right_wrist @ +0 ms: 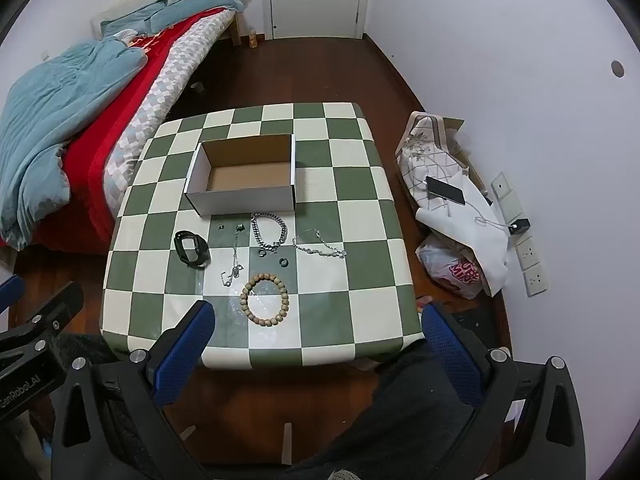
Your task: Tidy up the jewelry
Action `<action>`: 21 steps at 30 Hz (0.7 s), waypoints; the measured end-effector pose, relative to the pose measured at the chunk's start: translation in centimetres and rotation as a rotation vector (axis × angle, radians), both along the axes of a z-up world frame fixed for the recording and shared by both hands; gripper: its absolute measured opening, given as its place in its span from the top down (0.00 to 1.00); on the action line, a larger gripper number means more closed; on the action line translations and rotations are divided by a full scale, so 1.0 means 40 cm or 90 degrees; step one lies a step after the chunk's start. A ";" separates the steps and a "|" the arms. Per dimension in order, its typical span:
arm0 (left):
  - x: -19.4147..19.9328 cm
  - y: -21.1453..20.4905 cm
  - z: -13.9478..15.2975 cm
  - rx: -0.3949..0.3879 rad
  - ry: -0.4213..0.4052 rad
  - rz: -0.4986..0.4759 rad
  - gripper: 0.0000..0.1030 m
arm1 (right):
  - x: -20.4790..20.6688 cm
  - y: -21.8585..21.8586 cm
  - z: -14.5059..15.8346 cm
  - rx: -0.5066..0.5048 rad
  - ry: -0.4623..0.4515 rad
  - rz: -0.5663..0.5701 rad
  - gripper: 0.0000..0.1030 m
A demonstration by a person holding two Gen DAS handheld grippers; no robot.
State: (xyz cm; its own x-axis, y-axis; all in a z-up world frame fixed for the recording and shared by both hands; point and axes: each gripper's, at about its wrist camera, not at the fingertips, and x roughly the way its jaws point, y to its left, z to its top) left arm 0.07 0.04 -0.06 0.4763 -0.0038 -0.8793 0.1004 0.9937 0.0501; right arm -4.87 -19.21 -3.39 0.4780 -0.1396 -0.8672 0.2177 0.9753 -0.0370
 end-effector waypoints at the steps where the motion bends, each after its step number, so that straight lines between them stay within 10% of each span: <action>1: 0.001 0.000 -0.001 -0.001 0.001 0.001 0.01 | 0.000 0.000 0.000 0.000 0.001 0.001 0.00; 21: 0.001 -0.001 0.023 -0.006 -0.002 -0.003 0.01 | -0.005 0.003 0.008 -0.001 -0.002 0.003 0.00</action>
